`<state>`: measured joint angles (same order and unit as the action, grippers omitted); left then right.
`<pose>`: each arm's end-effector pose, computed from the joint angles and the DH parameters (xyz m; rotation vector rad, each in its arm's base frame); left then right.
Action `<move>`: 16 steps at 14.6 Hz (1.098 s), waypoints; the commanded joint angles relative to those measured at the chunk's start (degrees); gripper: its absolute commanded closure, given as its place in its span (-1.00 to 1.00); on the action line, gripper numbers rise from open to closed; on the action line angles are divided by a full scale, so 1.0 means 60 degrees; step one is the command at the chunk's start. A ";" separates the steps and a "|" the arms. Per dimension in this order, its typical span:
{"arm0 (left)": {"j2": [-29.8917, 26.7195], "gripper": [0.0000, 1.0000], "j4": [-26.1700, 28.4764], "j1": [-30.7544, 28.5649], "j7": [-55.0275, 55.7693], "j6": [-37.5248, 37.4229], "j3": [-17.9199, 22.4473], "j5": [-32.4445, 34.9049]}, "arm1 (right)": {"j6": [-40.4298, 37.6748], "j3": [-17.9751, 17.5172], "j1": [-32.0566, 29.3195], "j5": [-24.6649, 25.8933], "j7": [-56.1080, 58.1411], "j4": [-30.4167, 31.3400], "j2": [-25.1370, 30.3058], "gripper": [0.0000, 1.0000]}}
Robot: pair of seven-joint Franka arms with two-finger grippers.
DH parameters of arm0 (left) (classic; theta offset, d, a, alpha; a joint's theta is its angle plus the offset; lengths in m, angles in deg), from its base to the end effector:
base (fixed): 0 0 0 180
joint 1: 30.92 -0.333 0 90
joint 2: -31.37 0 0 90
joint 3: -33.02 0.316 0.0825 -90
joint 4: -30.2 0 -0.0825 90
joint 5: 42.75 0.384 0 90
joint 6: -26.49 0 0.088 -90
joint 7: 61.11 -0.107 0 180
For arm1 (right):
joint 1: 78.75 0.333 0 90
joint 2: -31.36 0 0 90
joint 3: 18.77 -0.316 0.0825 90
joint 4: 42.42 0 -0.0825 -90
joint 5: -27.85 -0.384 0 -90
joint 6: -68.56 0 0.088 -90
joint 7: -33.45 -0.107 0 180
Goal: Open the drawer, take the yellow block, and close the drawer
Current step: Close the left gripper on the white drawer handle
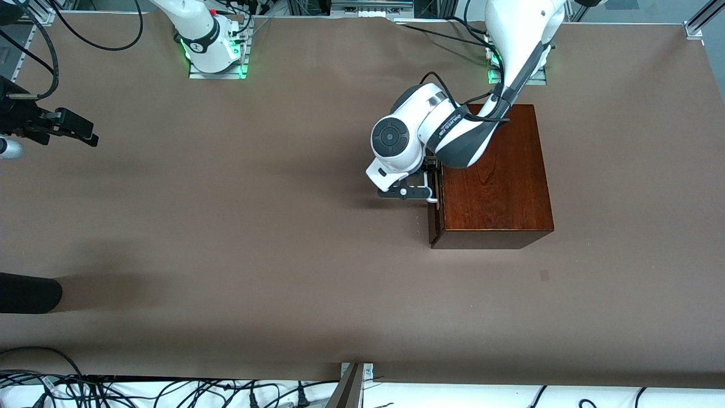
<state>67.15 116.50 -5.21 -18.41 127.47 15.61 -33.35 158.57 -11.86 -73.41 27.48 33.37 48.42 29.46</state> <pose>0.5149 -0.4228 0.2894 -2.9067 0.0614 0.3924 0.5630 -0.0136 0.5992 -3.1373 0.0455 0.0743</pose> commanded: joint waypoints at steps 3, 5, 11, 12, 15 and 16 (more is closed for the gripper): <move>0.0145 -1.00 -0.0145 0.0065 0.0514 -0.0057 -0.0056 0.0133 | -0.0016 -0.0038 -0.0084 -0.0057 -0.0060 -0.0082 0.0038 -1.00; 0.0234 -1.00 -0.0174 0.0094 0.0720 -0.0057 -0.0114 0.0133 | -0.0016 -0.0038 -0.0084 -0.0042 -0.0045 -0.0082 0.0038 -1.00; 0.0409 -1.00 -0.0321 0.0182 0.0735 0.0235 -0.0129 -0.0204 | -0.0016 -0.0038 -0.0084 -0.0042 -0.0060 -0.0097 0.0038 -1.00; 0.0410 -1.00 -0.0335 0.0197 0.0735 0.0236 -0.0129 -0.0334 | -0.0001 -0.0038 -0.0084 -0.0042 -0.0045 -0.0097 0.0038 -1.00; 0.0468 -1.00 -0.0482 0.0299 0.0735 0.0411 -0.0129 -0.0380 | -0.0001 -0.0038 -0.0084 -0.0042 -0.0060 -0.0097 0.0023 -1.00; 0.0497 -1.00 -0.0496 0.0372 0.0735 0.0484 -0.0129 -0.0380 | -0.0001 -0.0038 -0.0084 -0.0057 -0.0060 -0.0097 0.0037 -1.00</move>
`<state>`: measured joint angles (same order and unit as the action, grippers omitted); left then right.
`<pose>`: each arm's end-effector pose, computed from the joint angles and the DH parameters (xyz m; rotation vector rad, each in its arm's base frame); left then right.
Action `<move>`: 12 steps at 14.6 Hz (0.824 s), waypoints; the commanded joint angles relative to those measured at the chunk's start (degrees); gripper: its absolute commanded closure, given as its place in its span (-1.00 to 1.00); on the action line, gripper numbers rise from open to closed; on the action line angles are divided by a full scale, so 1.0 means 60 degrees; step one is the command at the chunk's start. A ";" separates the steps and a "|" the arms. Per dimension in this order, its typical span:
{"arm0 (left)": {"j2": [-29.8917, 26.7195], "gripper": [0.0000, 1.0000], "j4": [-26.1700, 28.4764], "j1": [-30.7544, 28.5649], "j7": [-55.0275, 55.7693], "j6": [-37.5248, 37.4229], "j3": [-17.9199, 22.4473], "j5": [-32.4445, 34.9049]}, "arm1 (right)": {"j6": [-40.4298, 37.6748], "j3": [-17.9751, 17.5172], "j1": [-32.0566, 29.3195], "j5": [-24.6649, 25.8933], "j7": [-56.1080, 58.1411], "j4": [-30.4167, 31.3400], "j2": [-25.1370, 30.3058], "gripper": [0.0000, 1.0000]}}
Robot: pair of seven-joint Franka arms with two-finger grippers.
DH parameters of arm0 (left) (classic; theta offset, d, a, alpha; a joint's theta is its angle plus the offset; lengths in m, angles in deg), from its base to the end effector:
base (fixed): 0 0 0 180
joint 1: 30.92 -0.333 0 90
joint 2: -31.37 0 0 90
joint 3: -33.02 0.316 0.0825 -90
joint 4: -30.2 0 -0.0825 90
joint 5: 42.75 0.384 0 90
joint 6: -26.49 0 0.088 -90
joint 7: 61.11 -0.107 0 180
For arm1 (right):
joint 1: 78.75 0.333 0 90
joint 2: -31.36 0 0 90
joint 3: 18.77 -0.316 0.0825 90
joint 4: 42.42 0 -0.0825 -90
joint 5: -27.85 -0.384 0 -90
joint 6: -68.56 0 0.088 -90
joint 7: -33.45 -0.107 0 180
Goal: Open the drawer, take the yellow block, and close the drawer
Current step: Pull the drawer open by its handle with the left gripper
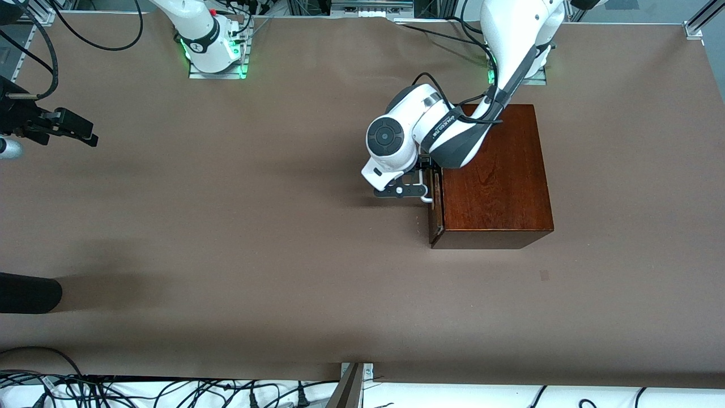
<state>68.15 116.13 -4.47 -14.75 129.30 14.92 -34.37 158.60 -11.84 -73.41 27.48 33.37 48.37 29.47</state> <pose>0.5077 -0.4389 0.2835 -2.9339 -0.0084 0.3879 0.5631 -0.0138 0.5998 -3.1374 0.0460 0.0719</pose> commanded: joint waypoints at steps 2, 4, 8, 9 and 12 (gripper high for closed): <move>0.0461 -1.00 -0.0580 0.0469 0.0357 0.0239 -0.0016 -0.0195 | -0.0020 -0.0042 -0.0084 -0.0042 -0.0060 -0.0087 0.0023 -1.00; 0.0623 -1.00 -0.0873 0.0717 0.0723 0.0253 -0.0016 -0.0195 | -0.0020 -0.0042 -0.0084 -0.0057 -0.0060 -0.0087 0.0023 -1.00; 0.1047 -1.00 -0.1561 0.1099 0.0973 0.0253 -0.0016 -0.0195 | -0.0006 -0.0042 -0.0084 -0.0042 -0.0060 -0.0087 0.0023 -1.00; 0.1106 -1.00 -0.1678 0.1186 0.0959 0.0268 -0.0016 -0.0195 | -0.0006 -0.0042 -0.0084 -0.0042 -0.0060 -0.0087 0.0023 -1.00; 0.1384 -1.00 -0.2059 0.1450 0.0973 0.0268 -0.0016 -0.0195 | -0.0006 -0.0042 -0.0084 -0.0042 -0.0060 -0.0087 0.0037 -1.00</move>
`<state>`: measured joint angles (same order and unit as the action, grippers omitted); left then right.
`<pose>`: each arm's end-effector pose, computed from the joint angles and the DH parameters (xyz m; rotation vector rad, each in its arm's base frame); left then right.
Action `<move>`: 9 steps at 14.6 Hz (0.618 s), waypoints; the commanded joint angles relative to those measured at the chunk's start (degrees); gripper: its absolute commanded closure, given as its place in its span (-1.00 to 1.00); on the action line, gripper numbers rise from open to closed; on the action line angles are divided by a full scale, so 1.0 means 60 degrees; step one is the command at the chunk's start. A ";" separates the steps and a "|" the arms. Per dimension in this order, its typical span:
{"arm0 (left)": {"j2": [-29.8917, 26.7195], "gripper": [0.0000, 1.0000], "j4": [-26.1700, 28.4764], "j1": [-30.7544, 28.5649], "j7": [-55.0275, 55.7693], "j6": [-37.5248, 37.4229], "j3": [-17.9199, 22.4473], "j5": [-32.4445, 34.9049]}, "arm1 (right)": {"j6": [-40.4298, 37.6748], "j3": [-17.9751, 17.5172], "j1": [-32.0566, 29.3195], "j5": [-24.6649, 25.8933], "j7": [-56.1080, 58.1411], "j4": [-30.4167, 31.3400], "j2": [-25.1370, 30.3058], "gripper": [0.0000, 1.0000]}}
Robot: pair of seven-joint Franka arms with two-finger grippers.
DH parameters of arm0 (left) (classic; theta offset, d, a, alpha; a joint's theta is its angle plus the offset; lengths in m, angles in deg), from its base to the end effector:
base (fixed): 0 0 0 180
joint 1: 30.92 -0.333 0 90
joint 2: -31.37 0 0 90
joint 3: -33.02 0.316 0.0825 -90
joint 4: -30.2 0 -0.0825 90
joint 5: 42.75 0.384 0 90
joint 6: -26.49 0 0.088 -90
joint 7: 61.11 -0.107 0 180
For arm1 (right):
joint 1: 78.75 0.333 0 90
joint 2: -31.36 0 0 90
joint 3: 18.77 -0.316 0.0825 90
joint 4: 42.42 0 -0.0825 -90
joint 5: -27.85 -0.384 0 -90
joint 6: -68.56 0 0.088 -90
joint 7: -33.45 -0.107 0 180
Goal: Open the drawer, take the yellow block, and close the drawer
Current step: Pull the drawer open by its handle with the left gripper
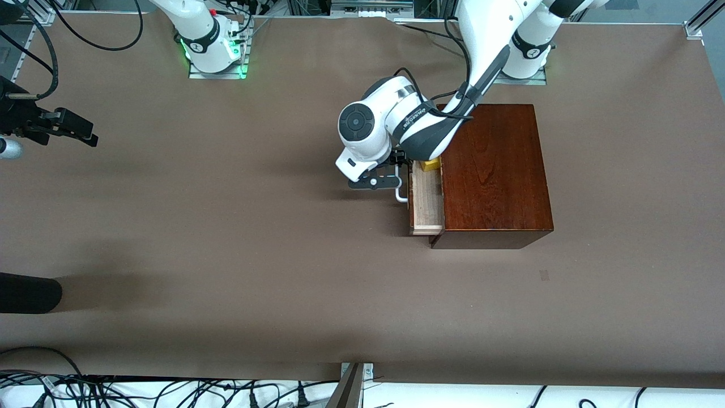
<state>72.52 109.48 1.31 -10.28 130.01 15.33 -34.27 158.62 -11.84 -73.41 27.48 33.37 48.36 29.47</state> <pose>0.4886 -0.4984 0.2813 -2.9677 -0.0114 0.3307 0.5631 -0.0138 0.5999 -3.1374 0.0460 0.0710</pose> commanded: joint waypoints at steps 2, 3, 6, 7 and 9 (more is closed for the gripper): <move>0.0817 -1.00 -0.1200 0.0662 0.0259 0.0148 -0.0069 -0.0212 | -0.0010 -0.0042 -0.0084 -0.0042 -0.0046 -0.0086 0.0037 -1.00; 0.0905 -1.00 -0.1331 0.0721 0.0418 0.0148 -0.0084 -0.0212 | -0.0010 -0.0042 -0.0084 -0.0042 -0.0045 -0.0086 0.0023 -1.00; 0.1184 -1.00 -0.1727 0.1072 0.0756 0.0177 -0.0084 -0.0212 | -0.0010 -0.0042 -0.0084 -0.0042 -0.0045 -0.0086 0.0037 -1.00; 0.1228 -1.00 -0.1801 0.1102 0.0829 0.0177 -0.0069 -0.0212 | -0.0010 -0.0042 -0.0084 -0.0042 -0.0045 -0.0086 0.0023 -1.00; 0.1243 -1.00 -0.1889 0.1146 0.0830 0.0221 -0.0084 -0.0226 | -0.0024 -0.0042 -0.0084 -0.0042 -0.0045 -0.0101 0.0037 -1.00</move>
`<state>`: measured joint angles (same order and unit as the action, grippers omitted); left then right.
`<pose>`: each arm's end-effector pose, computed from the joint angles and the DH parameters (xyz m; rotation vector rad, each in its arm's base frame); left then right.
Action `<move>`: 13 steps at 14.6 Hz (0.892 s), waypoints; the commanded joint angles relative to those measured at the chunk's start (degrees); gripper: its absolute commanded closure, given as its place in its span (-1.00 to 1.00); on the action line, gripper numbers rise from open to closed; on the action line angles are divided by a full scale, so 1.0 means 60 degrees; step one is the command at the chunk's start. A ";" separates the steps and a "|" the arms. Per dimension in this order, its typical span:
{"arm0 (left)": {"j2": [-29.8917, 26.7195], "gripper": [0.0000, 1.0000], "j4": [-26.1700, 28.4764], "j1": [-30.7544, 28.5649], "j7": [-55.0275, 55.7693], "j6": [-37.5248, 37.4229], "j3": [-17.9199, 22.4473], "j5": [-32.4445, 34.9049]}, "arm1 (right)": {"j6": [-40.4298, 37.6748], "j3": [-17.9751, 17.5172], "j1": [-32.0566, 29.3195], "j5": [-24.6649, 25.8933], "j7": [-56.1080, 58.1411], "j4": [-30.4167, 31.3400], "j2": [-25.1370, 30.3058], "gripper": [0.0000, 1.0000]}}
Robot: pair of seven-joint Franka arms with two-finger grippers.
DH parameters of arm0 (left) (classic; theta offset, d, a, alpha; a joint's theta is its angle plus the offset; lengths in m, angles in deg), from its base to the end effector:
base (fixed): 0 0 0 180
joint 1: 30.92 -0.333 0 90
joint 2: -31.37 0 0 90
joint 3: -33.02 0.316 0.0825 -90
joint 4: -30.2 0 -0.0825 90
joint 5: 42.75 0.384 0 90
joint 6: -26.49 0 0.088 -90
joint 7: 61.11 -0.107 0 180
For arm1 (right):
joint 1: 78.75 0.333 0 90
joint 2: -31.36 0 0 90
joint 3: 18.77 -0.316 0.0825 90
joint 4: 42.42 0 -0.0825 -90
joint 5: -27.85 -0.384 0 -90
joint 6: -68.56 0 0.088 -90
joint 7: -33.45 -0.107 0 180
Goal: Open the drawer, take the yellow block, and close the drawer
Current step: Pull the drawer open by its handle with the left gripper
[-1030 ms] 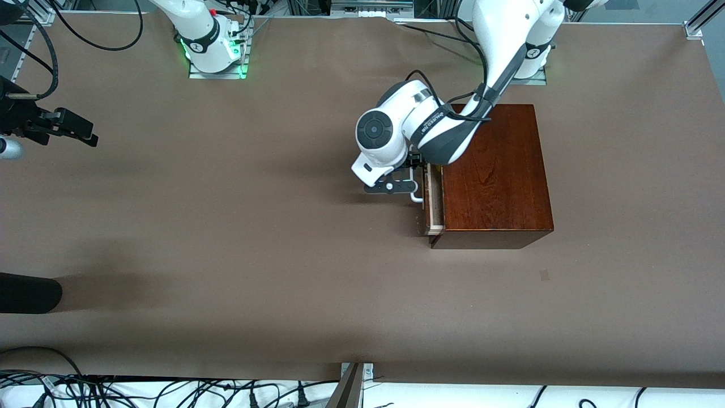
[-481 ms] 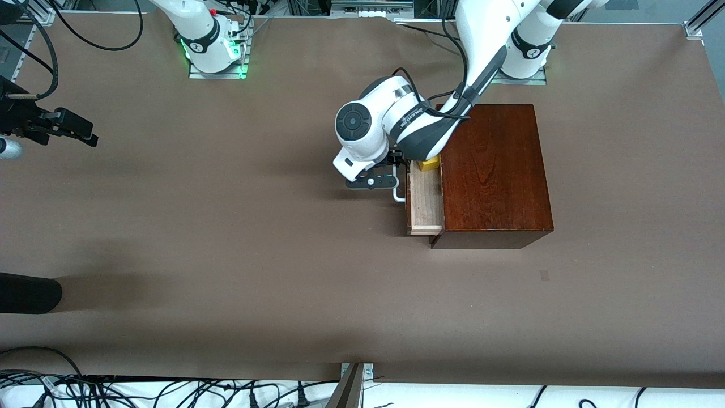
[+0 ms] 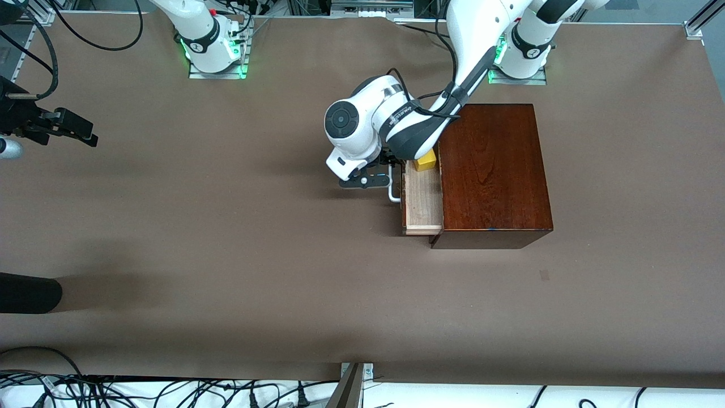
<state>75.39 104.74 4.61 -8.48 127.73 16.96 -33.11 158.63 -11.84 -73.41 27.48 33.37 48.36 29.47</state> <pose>0.4848 -0.5182 0.2768 -2.9377 -0.0162 0.2985 0.5631 -0.0138 0.5999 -3.1374 0.0460 0.0708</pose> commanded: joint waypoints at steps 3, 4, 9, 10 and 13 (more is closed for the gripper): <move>0.0765 -1.00 -0.1159 0.0669 0.0515 0.0836 -0.0355 -0.0419 | -0.0011 -0.0028 -0.0084 -0.0042 -0.0045 -0.0101 0.0037 -1.00; 0.0765 -1.00 -0.1159 0.0669 0.0515 0.0836 -0.0355 -0.0434 | -0.0011 -0.0028 -0.0084 -0.0028 -0.0045 -0.0101 0.0037 -1.00; 0.0750 -1.00 -0.1159 0.0669 0.0428 0.1012 -0.0355 -0.0434 | -0.0011 -0.0028 -0.0084 -0.0027 -0.0045 -0.0101 0.0037 -1.00; 0.0721 -1.00 -0.1130 0.0626 0.0383 0.0998 -0.0355 -0.0420 | -0.0011 -0.0028 -0.0084 -0.0027 -0.0045 -0.0101 0.0037 -1.00; 0.0648 -1.00 -0.1130 0.0552 0.0339 0.0968 -0.0326 -0.0317 | -0.0025 -0.0028 -0.0084 -0.0027 -0.0045 -0.0101 0.0037 -1.00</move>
<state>76.85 102.41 6.52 -7.55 131.75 16.43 -33.10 158.65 -11.77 -73.41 27.49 33.37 48.30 29.47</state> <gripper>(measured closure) 0.000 0.000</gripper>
